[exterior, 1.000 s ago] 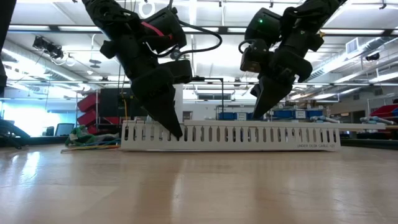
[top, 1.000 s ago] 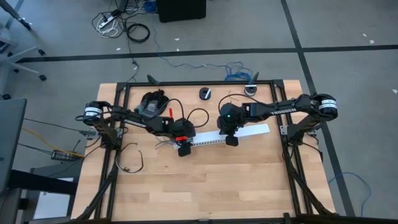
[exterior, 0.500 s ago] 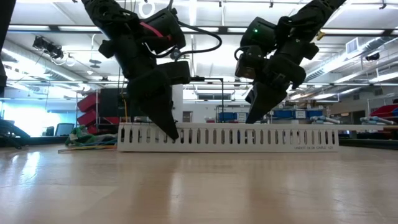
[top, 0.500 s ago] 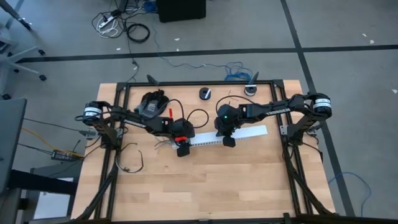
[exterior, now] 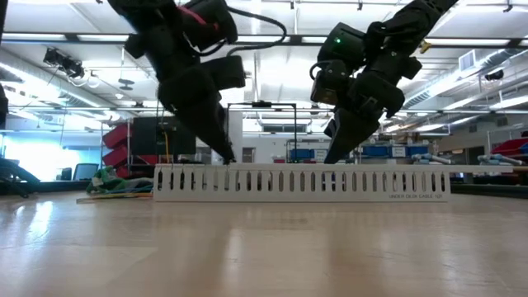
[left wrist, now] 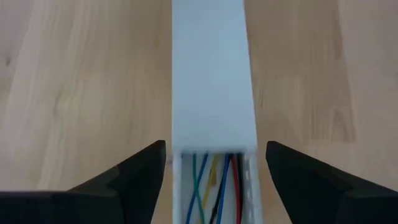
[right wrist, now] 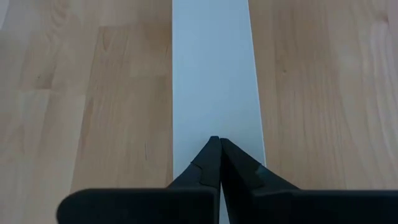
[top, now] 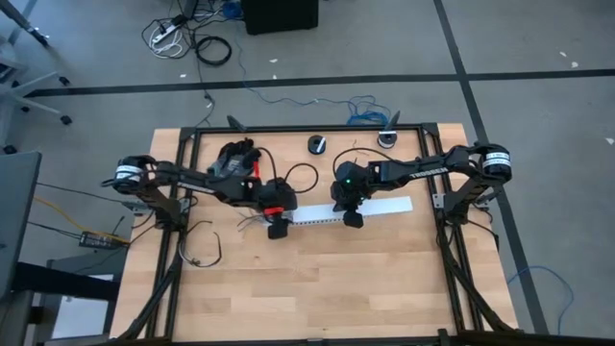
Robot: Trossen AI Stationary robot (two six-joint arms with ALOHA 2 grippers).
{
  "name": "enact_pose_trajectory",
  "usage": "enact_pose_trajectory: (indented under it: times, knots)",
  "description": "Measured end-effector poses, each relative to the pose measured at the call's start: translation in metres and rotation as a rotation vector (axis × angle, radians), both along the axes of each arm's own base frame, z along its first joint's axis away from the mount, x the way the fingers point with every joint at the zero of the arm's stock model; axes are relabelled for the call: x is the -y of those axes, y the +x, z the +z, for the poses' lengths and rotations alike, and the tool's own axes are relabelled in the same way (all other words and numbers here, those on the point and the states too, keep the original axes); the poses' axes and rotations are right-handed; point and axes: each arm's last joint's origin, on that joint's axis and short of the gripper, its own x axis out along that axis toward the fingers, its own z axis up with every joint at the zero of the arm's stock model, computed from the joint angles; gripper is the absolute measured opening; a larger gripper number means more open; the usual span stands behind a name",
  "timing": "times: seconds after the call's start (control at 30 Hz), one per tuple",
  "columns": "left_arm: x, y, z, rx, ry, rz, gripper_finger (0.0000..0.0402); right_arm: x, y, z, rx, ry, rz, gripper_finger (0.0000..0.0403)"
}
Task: Ziptie cables
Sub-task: Close the white cable duct
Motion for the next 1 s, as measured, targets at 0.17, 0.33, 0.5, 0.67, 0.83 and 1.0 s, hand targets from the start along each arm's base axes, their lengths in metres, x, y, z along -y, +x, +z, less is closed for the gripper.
enact_pose_trajectory:
  times: [0.17,0.33,0.5,0.67,0.83,1.0]
  knots:
    - [0.000,-0.011,0.002,-0.080,-0.007,0.023,0.0273,0.000,-0.001,0.000,-0.005,0.000,-0.001,0.0000]
    - [0.000,-0.015,-0.001,-0.130,-0.007,0.034,0.0273,0.000,-0.001,-0.001,-0.005,-0.001,0.001,0.0000]
    - [0.001,-0.018,-0.004,-0.151,-0.020,0.051,0.0273,0.000,-0.001,-0.001,-0.005,-0.002,0.002,0.0000]
    - [0.002,-0.020,-0.007,-0.182,-0.043,0.036,0.0273,0.000,-0.001,-0.001,-0.005,-0.004,0.006,0.0000]
    - [0.003,-0.022,-0.009,-0.215,-0.043,0.034,0.0273,0.000,-0.001,-0.001,-0.005,-0.005,0.007,0.0000]
    - [0.004,-0.025,-0.015,-0.271,-0.050,0.036,0.0273,0.000,-0.001,-0.001,-0.004,-0.008,0.011,0.0000]
